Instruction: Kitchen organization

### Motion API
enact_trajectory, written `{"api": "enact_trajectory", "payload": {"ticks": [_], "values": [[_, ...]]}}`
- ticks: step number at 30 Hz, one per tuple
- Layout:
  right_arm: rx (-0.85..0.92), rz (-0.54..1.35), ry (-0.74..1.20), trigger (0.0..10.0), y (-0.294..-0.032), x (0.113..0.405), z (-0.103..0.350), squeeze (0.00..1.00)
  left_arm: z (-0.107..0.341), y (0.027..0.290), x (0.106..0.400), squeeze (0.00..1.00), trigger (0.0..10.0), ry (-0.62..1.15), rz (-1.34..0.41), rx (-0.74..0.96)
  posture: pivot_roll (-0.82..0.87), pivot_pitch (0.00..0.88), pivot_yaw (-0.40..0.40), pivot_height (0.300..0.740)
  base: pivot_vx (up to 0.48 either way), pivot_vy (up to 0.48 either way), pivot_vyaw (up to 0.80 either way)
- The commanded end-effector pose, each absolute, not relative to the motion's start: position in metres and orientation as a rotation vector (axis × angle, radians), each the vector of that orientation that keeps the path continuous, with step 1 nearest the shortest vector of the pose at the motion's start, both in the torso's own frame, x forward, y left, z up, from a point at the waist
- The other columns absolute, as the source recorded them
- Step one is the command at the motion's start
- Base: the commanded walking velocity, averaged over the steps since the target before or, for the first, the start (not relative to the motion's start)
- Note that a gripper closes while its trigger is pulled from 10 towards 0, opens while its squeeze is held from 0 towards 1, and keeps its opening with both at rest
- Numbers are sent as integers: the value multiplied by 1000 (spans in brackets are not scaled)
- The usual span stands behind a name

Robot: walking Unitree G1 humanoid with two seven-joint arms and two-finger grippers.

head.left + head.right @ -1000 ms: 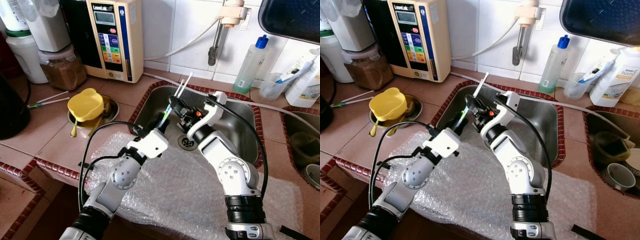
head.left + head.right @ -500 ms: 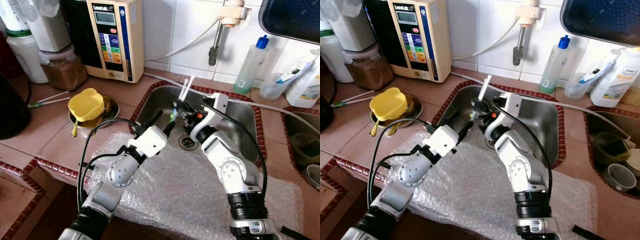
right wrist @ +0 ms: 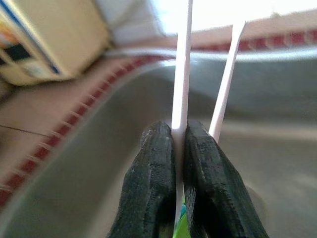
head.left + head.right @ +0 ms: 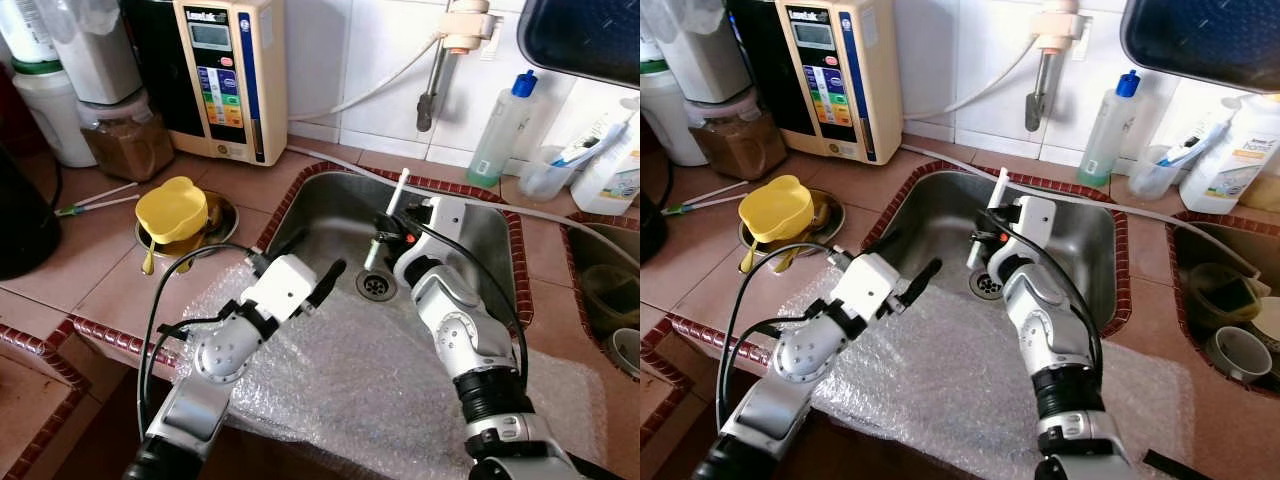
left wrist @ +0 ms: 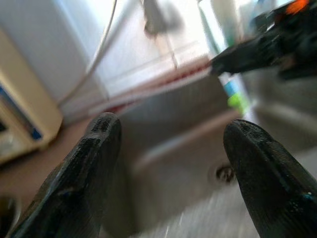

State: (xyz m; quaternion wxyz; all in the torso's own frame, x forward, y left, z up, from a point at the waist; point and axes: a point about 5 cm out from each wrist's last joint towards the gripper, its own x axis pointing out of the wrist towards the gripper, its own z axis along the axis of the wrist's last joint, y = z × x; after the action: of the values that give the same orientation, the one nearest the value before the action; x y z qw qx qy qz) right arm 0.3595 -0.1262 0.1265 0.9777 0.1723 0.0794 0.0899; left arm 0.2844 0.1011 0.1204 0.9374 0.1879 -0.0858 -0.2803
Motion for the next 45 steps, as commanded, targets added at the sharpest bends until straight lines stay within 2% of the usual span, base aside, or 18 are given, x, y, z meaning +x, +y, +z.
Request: {"api": "enact_trajectory", "payload": {"ticks": [1, 2, 3, 5, 6, 7, 18, 27, 34, 45], "values": [[346, 153, 185, 2118, -128, 360, 121, 0, 122, 104, 283, 1000, 10000, -158, -564, 367, -7, 29, 0, 740, 0, 0, 0], [351, 143, 195, 2118, -129, 360, 118, 0, 121, 106, 283, 1000, 10000, -141, -558, 356, -4, 30, 1, 740, 0, 0, 0], [364, 127, 211, 4353, -130, 360, 112, 0, 119, 107, 281, 1000, 10000, -111, -555, 339, -2, 32, 1, 740, 0, 0, 0], [368, 124, 216, 4353, -130, 360, 111, 0, 119, 108, 281, 1000, 10000, -103, -556, 335, -1, 34, 1, 740, 0, 0, 0], [346, 120, 237, 6353, -131, 360, 107, 133, 118, 108, 280, 1000, 10000, -84, -560, 330, -1, 34, 2, 740, 0, 0, 0], [329, 110, 265, 10000, -131, 359, 100, 1000, 116, 109, 279, 1000, 10000, -48, -554, 315, -1, 35, 0, 740, 0, 0, 0], [241, 67, 312, 10000, -137, 358, 88, 1000, 114, 112, 287, 1000, 10000, 70, -568, 281, -9, 34, -3, 740, 0, 0, 0], [235, 166, 232, 10000, -120, 358, 97, 1000, 116, 110, 290, 1000, 10000, 73, -560, 283, -19, 32, -10, 740, 0, 0, 0], [303, 305, 141, 10000, -104, 351, 114, 1000, 133, 120, 301, 1000, 10000, -24, -398, 262, -19, 34, -21, 740, 0, 0, 0], [247, 452, 36, 10000, -96, 326, 135, 1000, 146, 142, 315, 1000, 10000, -70, -209, 222, -27, 30, -26, 740, 0, 0, 0]]}}
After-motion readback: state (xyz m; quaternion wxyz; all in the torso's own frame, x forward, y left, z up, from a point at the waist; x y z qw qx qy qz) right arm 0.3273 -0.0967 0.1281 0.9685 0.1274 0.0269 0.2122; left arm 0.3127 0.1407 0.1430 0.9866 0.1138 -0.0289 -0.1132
